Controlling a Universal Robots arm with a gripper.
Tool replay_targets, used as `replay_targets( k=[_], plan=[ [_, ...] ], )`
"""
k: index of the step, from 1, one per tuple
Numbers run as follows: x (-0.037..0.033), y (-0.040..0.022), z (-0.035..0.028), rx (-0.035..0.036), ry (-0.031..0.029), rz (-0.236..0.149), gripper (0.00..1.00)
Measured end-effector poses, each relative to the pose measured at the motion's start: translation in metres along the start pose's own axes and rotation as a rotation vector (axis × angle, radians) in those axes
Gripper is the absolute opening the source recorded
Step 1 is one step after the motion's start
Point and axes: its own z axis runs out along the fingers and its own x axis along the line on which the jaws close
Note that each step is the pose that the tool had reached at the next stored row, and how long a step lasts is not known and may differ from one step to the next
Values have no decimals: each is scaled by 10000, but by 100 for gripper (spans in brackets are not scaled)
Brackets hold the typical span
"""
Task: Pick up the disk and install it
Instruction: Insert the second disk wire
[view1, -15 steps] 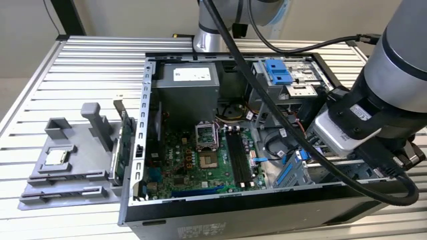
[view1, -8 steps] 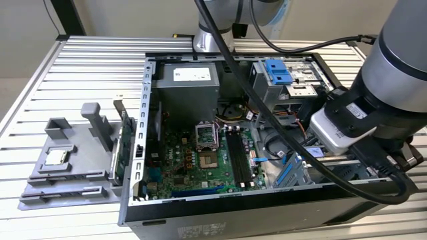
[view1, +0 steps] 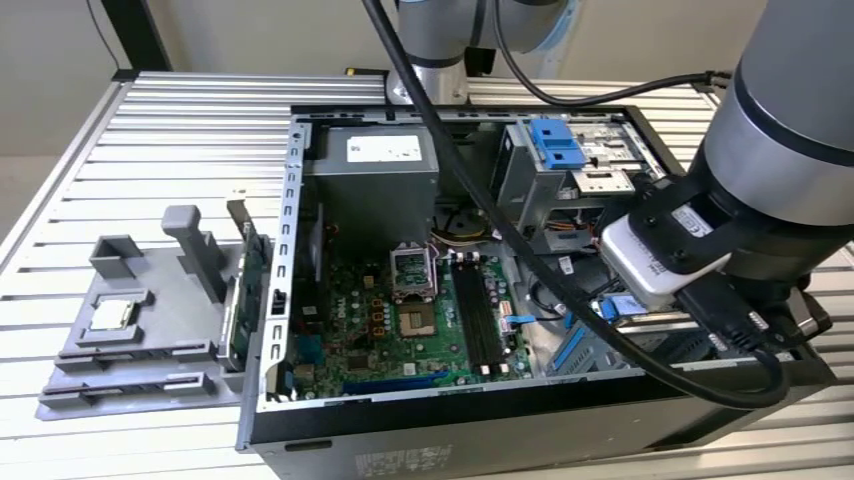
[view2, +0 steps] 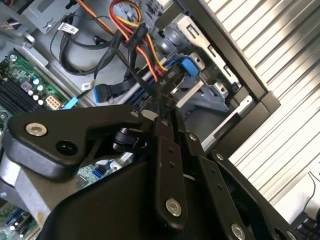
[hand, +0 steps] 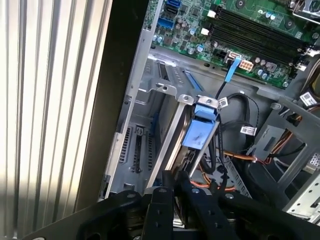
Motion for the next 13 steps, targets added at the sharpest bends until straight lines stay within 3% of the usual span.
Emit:
replay_targets(
  k=[4, 10, 13],
  plan=[
    [-27, 76, -25, 3, 17, 48, 0],
    [-64, 69, -12, 5, 40, 104, 0],
    [-86, 68, 7, 10, 85, 216, 0]
  ],
)
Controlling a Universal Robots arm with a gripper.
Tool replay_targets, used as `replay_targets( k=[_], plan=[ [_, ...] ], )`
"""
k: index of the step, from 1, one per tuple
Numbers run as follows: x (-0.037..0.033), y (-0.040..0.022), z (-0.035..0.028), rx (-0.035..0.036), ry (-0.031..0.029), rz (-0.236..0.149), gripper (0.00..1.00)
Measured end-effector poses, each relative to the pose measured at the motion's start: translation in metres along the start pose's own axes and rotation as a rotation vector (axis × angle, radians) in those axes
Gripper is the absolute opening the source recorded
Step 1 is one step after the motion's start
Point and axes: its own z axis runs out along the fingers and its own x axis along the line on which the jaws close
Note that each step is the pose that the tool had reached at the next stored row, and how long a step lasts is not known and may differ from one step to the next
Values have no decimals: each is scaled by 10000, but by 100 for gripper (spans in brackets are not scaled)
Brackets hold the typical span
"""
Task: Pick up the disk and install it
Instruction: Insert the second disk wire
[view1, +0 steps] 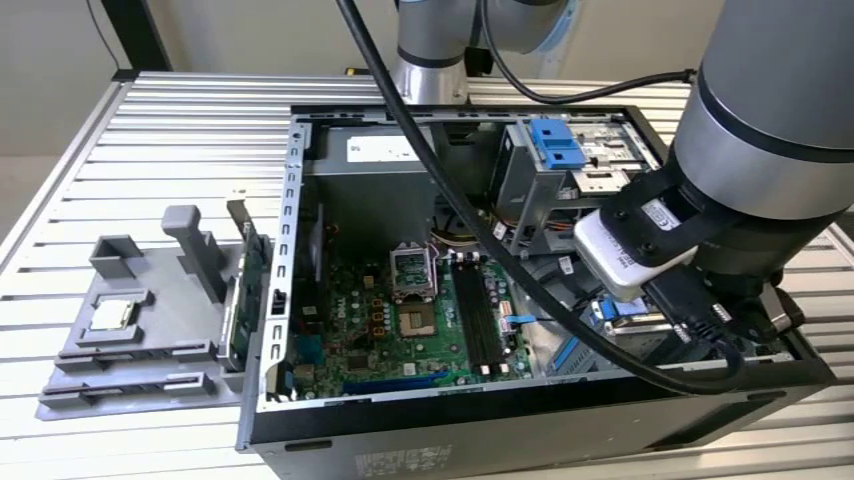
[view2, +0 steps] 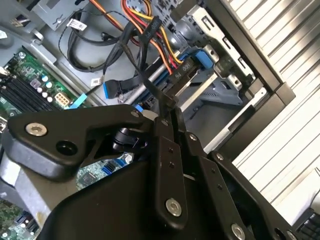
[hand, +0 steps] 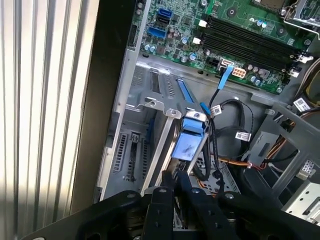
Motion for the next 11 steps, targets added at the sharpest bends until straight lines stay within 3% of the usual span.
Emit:
replay_targets(
  k=[2, 7, 11],
  plan=[
    [-1, 3, 8, 9, 80, 204, 0],
    [0, 10, 29, 41, 357, 909, 0],
    [-4, 12, 37, 57, 497, 1262, 0]
  ],
)
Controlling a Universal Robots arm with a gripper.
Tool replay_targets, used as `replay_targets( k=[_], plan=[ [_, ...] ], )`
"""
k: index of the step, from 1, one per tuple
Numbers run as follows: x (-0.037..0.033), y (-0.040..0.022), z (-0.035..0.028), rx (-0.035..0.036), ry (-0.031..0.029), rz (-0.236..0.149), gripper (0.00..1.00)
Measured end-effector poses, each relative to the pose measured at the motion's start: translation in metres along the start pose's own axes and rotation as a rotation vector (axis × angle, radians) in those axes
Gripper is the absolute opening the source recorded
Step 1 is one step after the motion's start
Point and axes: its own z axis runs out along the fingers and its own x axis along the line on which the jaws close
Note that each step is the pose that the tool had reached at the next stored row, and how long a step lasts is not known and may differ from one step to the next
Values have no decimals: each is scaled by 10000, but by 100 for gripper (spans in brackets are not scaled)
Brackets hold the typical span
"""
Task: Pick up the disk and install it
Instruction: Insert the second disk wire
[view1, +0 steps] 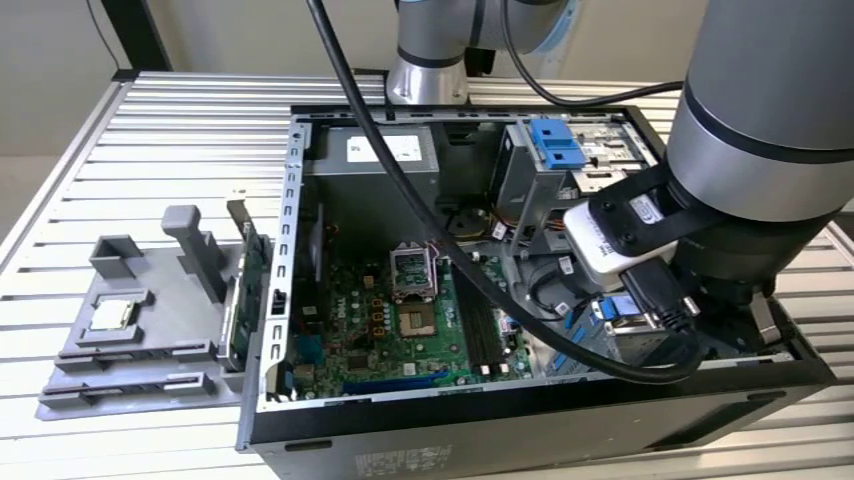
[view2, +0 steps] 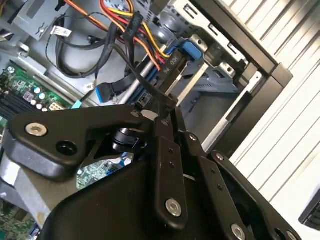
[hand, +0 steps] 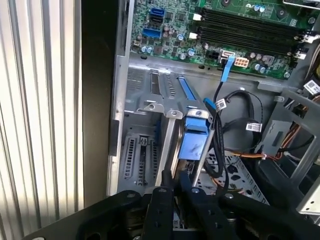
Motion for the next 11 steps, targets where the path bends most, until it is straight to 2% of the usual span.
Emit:
replay_targets(
  k=[2, 11],
  plan=[
    [-6, 1, 1, 4, 36, 94, 0],
    [-6, 1, 1, 7, 56, 143, 0]
  ],
)
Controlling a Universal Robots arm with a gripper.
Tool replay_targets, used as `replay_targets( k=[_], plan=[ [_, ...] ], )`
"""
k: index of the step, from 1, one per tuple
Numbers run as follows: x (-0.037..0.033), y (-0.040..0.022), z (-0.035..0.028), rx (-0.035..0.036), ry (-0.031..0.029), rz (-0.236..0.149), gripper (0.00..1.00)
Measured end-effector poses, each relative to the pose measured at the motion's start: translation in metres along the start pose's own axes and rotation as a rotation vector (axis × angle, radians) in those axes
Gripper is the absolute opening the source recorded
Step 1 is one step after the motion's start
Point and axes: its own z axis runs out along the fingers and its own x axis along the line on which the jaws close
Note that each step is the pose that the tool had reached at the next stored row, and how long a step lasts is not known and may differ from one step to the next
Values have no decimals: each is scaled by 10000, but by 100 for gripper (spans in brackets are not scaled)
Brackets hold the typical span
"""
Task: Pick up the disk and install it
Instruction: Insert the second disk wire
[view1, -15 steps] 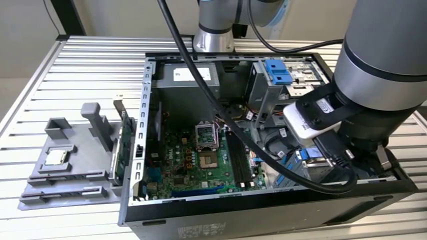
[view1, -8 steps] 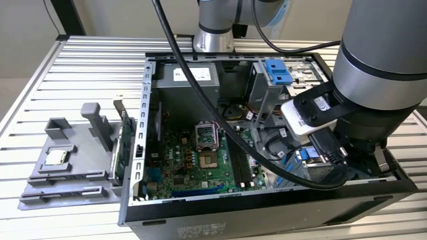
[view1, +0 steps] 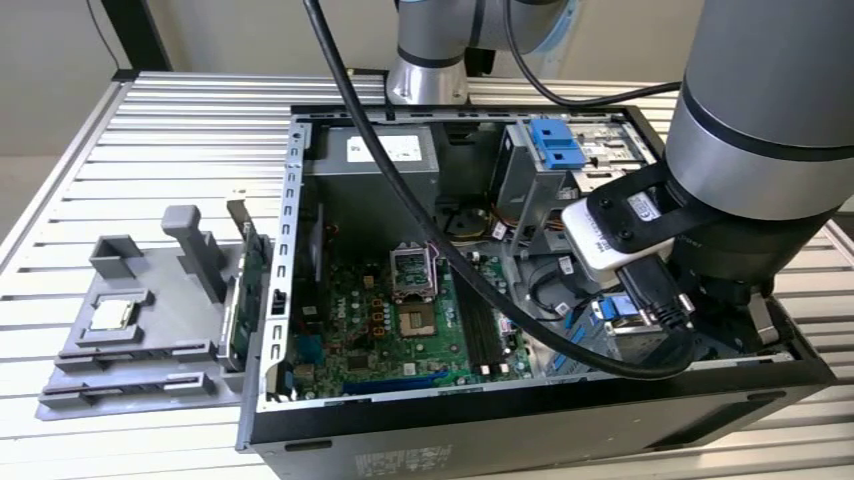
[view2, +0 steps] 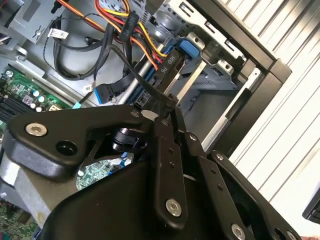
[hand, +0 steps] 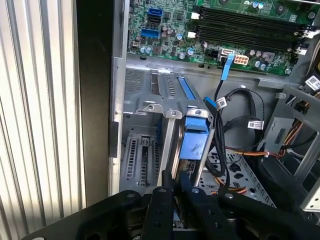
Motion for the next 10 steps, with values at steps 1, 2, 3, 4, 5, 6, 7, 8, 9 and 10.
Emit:
replay_targets(
  k=[1, 2, 3, 4, 5, 6, 7, 8, 9, 10],
  plan=[
    [0, 0, 0, 0, 2, 5, 0],
    [0, 0, 0, 0, 4, 10, 0],
    [0, 0, 0, 1, 6, 16, 0],
    [0, 0, 0, 1, 8, 19, 0],
    [-3, -1, 1, 1, 6, 20, 0],
    [-7, -1, 0, 0, 9, 20, 0],
    [-12, -2, 0, 0, 9, 20, 0],
    [-17, -2, 2, 1, 7, 21, 0],
    [-23, -3, 2, 1, 7, 20, 0],
    [-26, -4, 2, 0, 7, 20, 0]
  ],
)
